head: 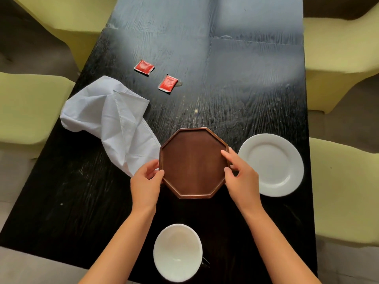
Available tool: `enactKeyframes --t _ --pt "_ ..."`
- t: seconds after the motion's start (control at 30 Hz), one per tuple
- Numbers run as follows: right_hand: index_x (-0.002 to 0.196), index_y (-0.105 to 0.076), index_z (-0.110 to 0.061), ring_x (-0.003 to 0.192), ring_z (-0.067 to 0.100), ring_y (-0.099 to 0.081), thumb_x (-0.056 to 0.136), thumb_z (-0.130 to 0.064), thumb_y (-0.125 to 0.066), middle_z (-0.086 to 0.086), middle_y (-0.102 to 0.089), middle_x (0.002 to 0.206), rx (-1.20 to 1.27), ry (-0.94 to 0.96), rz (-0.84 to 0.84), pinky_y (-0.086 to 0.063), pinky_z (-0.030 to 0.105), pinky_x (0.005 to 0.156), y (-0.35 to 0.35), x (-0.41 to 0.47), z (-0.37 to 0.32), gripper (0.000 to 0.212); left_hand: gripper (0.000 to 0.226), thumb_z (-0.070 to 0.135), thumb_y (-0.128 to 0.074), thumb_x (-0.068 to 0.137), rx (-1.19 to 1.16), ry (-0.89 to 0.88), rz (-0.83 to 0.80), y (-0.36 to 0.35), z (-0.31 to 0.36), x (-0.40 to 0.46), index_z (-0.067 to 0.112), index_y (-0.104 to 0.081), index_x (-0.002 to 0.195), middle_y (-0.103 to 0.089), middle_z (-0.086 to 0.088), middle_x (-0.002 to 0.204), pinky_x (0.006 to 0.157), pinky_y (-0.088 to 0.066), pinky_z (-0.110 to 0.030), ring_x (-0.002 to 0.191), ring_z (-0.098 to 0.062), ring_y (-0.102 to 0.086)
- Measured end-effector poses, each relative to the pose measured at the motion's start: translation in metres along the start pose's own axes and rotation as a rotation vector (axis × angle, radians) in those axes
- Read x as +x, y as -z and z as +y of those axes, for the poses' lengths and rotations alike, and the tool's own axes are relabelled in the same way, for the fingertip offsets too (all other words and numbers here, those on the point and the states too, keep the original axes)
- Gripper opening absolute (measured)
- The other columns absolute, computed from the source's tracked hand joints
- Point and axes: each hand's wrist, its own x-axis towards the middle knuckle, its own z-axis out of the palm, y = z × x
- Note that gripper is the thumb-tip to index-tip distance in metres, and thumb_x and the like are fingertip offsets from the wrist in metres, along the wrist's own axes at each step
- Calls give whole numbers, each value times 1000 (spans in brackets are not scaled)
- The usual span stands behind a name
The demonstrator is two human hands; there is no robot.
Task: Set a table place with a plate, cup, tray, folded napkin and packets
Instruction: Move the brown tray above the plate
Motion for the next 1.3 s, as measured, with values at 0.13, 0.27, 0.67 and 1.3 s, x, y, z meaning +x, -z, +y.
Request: enactKeyframes --t 0.13,0.27,0.67,1.3 --pt "125 -58 -27 94 12 -62 84 3 -54 -9 -63 122 28 -35 22 -47 18 84 30 18 1 51 28 1 -56 88 -135 78 -177 -17 13 -8 20 -65 108 -70 3 99 80 -52 -26 94 -9 -66" --pt "130 -53 -20 87 15 -65 82 -1 -61 -11 -62 115 121 -114 102 -57 35 73 53 34 8 51 30 2 -55 89 -146 37 -247 -39 28 -9 27 -63 104 -70 6 98 83 -53 -25 96 -8 -66" --pt "105 -70 -16 73 10 -65 75 0 -60 -5 -69 90 28 -149 253 -55 30 76 127 106 23 36 34 -2 -60 84 -71 -181 -287 -146 100 22 7 -63 117 -70 0 98 70 -56 -18 86 -6 -67" --pt "116 -65 -14 85 15 -61 80 -1 -56 5 -68 111 -21 -238 343 -46 24 84 158 221 92 39 40 -4 -58 75 199 -288 -243 -288 109 82 16 -71 106 -70 4 85 89 -54 -37 85 -12 -67"
